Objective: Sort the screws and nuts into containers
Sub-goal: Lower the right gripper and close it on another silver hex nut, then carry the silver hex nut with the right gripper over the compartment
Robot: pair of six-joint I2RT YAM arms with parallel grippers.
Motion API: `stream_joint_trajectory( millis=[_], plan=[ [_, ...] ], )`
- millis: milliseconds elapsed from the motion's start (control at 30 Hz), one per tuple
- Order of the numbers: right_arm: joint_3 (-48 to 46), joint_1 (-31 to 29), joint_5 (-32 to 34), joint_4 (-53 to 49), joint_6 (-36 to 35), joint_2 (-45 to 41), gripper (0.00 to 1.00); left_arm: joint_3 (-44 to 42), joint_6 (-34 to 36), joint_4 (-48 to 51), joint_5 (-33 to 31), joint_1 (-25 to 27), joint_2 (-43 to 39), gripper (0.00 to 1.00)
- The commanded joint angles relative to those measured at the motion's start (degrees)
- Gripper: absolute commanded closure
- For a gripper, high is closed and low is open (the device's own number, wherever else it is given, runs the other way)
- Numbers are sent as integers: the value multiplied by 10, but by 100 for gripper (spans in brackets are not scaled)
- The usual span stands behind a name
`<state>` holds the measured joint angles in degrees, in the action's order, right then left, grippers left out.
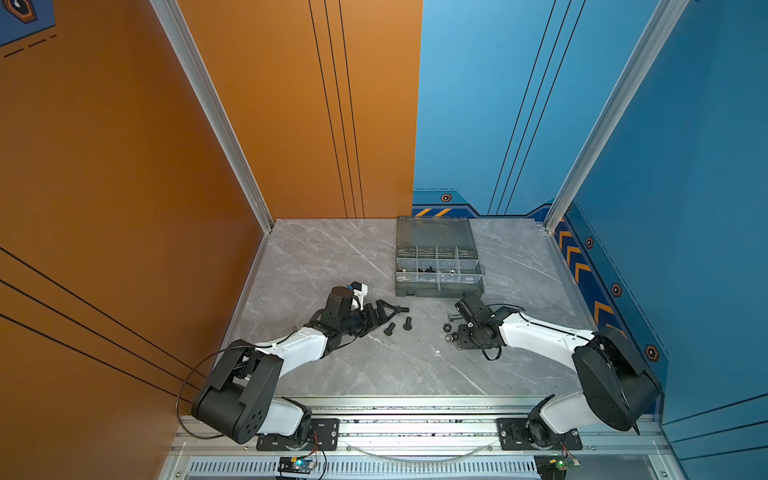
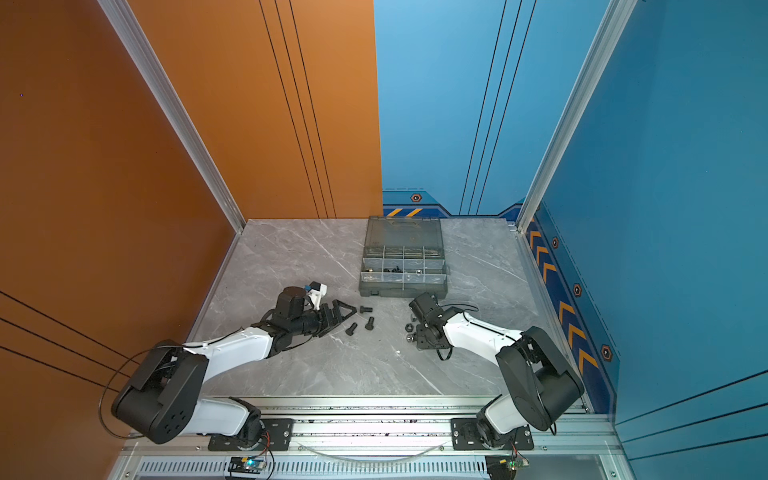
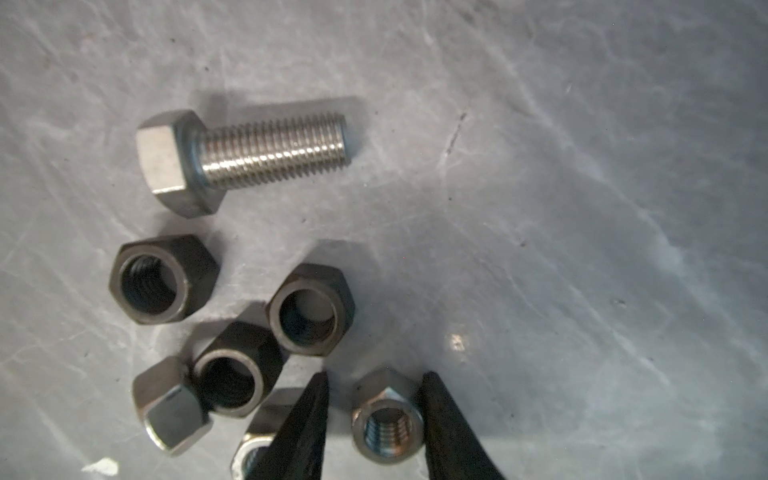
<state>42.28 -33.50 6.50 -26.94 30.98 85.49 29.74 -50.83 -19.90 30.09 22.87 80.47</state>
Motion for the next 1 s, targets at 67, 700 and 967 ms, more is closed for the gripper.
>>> stream_joint_trajectory(
  millis=[67,700,967],
  plan=[
    [-21,-3,10,-40,4,16,64,4,2,-3,9,-6,-10,2],
    [-5,35,-38,-33,-27,-93,100,9,1,4,3,-6,-12,2],
    [128,116,-99,-46,-88,-148,100,15,6,5,5,-1,-8,2]
  ],
)
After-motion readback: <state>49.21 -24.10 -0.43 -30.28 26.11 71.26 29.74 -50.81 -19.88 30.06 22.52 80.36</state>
